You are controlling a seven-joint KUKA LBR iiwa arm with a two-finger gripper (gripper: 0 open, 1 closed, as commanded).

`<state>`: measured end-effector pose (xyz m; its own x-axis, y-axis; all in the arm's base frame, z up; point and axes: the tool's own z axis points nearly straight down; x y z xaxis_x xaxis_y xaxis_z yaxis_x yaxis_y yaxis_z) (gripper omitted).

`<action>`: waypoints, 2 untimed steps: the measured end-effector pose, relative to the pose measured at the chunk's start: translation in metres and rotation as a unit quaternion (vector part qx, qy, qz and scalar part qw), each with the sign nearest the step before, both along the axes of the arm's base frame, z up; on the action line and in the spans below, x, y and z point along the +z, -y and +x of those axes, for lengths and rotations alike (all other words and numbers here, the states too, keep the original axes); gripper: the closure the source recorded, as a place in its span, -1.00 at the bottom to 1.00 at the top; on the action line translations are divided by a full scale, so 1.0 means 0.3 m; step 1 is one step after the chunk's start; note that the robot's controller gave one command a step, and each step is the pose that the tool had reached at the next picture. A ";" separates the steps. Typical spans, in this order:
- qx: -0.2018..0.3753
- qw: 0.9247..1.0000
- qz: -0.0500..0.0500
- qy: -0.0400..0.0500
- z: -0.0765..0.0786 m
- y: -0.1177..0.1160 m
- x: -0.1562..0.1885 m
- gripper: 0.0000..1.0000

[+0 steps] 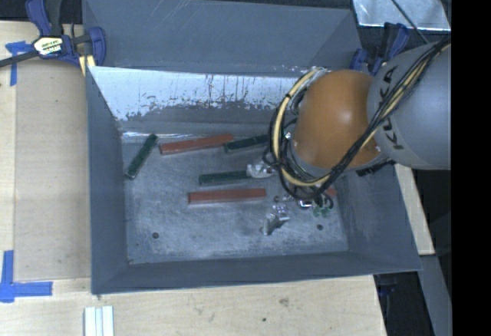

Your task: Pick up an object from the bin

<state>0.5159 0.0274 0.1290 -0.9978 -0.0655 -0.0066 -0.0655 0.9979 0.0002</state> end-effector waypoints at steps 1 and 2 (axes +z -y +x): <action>-0.061 0.998 0.002 0.020 0.111 0.008 -0.148 1.00; -0.061 0.998 0.002 0.019 0.110 0.008 -0.148 1.00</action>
Offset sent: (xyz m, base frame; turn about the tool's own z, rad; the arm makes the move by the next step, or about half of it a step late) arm 0.0000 0.0000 0.0000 0.0000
